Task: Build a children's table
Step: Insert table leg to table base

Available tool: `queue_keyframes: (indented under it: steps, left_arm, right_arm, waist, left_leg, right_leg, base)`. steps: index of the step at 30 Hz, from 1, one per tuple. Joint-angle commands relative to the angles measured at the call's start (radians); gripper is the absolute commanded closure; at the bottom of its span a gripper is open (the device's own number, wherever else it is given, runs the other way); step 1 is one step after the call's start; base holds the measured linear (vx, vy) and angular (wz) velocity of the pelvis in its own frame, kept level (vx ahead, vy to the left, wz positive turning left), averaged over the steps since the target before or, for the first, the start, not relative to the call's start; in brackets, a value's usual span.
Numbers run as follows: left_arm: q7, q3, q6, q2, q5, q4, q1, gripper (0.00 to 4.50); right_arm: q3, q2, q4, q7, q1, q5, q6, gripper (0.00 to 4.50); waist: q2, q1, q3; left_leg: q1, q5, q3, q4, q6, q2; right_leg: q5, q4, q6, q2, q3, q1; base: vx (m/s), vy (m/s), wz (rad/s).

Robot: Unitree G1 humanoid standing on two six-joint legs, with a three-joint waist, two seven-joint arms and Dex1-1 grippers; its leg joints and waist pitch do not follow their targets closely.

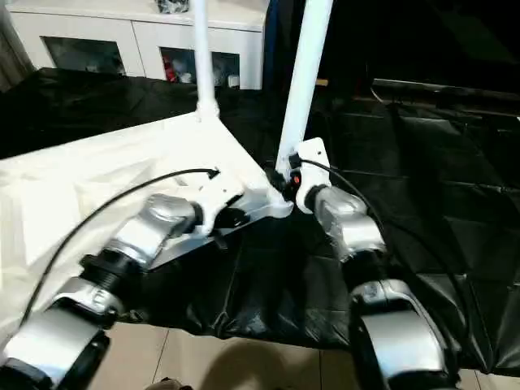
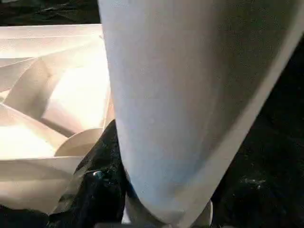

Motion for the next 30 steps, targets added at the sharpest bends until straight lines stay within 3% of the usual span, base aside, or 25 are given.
queue_keyframes:
  steps: [1, 11, 12, 15, 16, 20, 23, 30]
  left_arm:
    - [0.024, 0.002, -0.036, -0.018, -0.005, -0.020, -0.067, 4.50]
    - [0.013, 0.003, -0.036, -0.014, -0.003, -0.018, -0.067, 4.50]
    - [0.011, 0.003, -0.039, -0.014, -0.003, -0.019, -0.066, 4.50]
    - [-0.011, -0.003, -0.054, -0.007, -0.005, -0.027, -0.056, 4.50]
    - [-0.014, -0.004, -0.056, -0.005, -0.006, -0.027, -0.055, 4.50]
    - [-0.049, -0.011, -0.084, 0.013, -0.011, -0.034, -0.050, 4.50]
    - [-0.061, -0.020, -0.092, 0.022, -0.004, -0.037, -0.047, 4.50]
    - [-0.144, -0.031, -0.116, 0.060, -0.017, -0.057, -0.026, 4.50]
  right_arm:
    - [0.029, 0.034, 0.079, 0.002, 0.039, -0.019, 0.048, 2.61]
    - [0.018, 0.051, 0.129, 0.004, 0.017, -0.031, 0.011, 2.61]
    - [0.015, 0.051, 0.130, 0.006, 0.016, -0.029, 0.010, 2.26]
    - [-0.013, 0.057, 0.135, 0.011, 0.011, -0.005, 0.001, 2.26]
    - [-0.023, 0.059, 0.134, 0.012, 0.009, 0.001, -0.005, 1.86]
    - [-0.049, 0.058, 0.113, 0.060, 0.008, 0.030, -0.037, 1.48]
    - [-0.053, 0.056, 0.106, 0.073, 0.010, 0.032, -0.051, 1.30]
    - [-0.031, 0.021, 0.035, 0.185, 0.058, 0.030, -0.073, 0.86]
  waist:
    - [0.005, 0.003, -0.065]
    - [0.006, 0.000, -0.063]
    - [0.006, 0.000, -0.063]
    - [0.006, 0.000, -0.064]
    - [0.006, -0.001, -0.064]
    - [0.004, 0.003, -0.068]
    - [0.004, 0.002, -0.068]
    - [0.005, 0.005, -0.066]
  left_leg:
    - [0.017, -0.263, -0.031, -0.073, 0.011, 0.051]
    - [0.018, -0.288, -0.032, -0.076, 0.005, 0.052]
    - [0.017, -0.288, -0.032, -0.076, 0.006, 0.052]
    - [0.018, -0.285, -0.032, -0.076, 0.009, 0.052]
    - [0.017, -0.282, -0.032, -0.077, 0.010, 0.053]
    - [0.014, -0.251, -0.031, -0.074, 0.018, 0.054]
    - [0.013, -0.225, -0.027, -0.072, 0.033, 0.053]
    - [0.013, -0.216, -0.027, -0.074, 0.042, 0.055]
  right_leg:
    - [-0.301, -0.083, -0.199, -0.094, 0.048, 0.048]
    - [-0.327, -0.086, -0.193, -0.096, 0.049, 0.044]
    - [-0.329, -0.086, -0.192, -0.096, 0.049, 0.045]
    - [-0.320, -0.086, -0.194, -0.096, 0.049, 0.044]
    - [-0.308, -0.084, -0.199, -0.096, 0.049, 0.044]
    - [-0.269, -0.079, -0.209, -0.098, 0.051, 0.047]
    - [-0.221, -0.074, -0.225, -0.097, 0.051, 0.048]
    - [-0.222, -0.075, -0.229, -0.097, 0.050, 0.050]
  base:
    - [0.000, 0.000, 0.00]
    - [0.000, 0.000, 0.00]
    - [0.000, 0.000, 0.00]
    - [0.000, 0.000, 0.00]
    - [0.000, 0.000, 0.00]
    - [0.000, 0.000, 0.00]
    - [0.000, 0.000, 0.00]
    - [0.000, 0.000, 0.00]
